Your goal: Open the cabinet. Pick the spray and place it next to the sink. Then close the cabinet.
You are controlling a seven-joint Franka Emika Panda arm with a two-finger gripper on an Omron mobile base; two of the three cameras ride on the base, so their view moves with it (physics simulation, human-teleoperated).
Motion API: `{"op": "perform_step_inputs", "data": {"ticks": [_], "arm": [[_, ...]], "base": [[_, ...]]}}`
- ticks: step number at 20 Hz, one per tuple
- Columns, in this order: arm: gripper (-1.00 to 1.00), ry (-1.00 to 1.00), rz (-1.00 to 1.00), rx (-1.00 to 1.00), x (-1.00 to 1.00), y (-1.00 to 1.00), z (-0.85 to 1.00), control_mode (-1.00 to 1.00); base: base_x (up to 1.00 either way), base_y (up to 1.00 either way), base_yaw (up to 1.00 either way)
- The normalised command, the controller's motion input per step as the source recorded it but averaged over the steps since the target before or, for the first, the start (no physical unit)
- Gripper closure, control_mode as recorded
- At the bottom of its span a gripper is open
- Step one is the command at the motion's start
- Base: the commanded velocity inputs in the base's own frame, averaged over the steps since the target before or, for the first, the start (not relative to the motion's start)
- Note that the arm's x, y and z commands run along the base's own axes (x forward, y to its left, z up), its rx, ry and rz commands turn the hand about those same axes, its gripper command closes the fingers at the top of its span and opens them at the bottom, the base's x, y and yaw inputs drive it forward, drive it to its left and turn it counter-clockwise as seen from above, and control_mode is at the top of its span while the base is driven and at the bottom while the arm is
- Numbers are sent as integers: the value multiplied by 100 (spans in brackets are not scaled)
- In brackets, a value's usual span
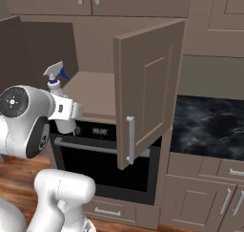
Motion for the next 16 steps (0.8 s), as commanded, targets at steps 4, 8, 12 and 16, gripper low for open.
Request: {"op": "perform_step_inputs", "data": {"ticks": [4, 8, 12, 16], "arm": [[100, 0, 0, 0, 0, 0, 0, -100], [100, 0, 0, 0, 0, 0, 0, -100], [100, 0, 0, 0, 0, 0, 0, -100], [100, 0, 0, 0, 0, 0, 0, -100]], "base": [[0, 0, 0], [0, 0, 0], [0, 0, 0], [0, 0, 0]]}}
